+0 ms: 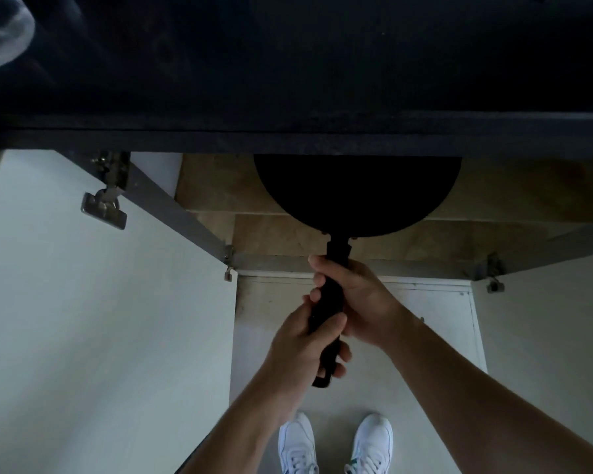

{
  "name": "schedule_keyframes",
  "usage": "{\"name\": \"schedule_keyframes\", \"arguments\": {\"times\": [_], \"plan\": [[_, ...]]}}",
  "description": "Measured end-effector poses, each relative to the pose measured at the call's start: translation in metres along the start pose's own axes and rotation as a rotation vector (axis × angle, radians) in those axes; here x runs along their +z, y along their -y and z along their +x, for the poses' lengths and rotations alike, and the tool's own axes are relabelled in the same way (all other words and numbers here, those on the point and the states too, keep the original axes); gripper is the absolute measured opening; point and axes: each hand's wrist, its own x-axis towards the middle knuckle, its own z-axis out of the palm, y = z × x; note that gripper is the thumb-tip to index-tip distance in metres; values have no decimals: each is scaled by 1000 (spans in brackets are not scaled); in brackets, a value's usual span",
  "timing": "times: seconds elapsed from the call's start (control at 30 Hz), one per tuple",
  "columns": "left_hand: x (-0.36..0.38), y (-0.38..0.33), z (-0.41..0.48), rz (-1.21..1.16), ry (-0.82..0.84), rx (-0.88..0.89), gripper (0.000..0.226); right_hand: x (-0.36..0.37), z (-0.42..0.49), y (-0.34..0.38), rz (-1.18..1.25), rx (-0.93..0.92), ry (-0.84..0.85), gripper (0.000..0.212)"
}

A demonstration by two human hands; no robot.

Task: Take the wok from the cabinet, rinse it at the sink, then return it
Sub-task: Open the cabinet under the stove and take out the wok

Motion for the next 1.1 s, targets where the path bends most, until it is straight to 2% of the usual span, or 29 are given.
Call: {"name": "schedule_keyframes", "arguments": {"times": [0.1,0.23,0.37,0.57,0.77,0.97,1.1], "plan": [[-3,-4,3,11,17,-41,27,8,1,-4,25,-43,-30,31],[1,-1,10,109,-28,-29,36,13,0,-5,61,-94,-95,28],[3,8,12,136,-60,50,40,11,0,-4,-25,-108,-120,29],[8,20,3,147,-84,173,43,10,-7,-12,-33,-137,-117,26],[13,45,-35,160,-83,212,45,17,-46,-37,-21,-135,-144,26],[21,72,-80,300,-72,258,44,27,-99,-63,41,-98,-226,29],[32,79,-126,342,-41,190,35,41,-149,-73,91,-66,-284,24]]}}
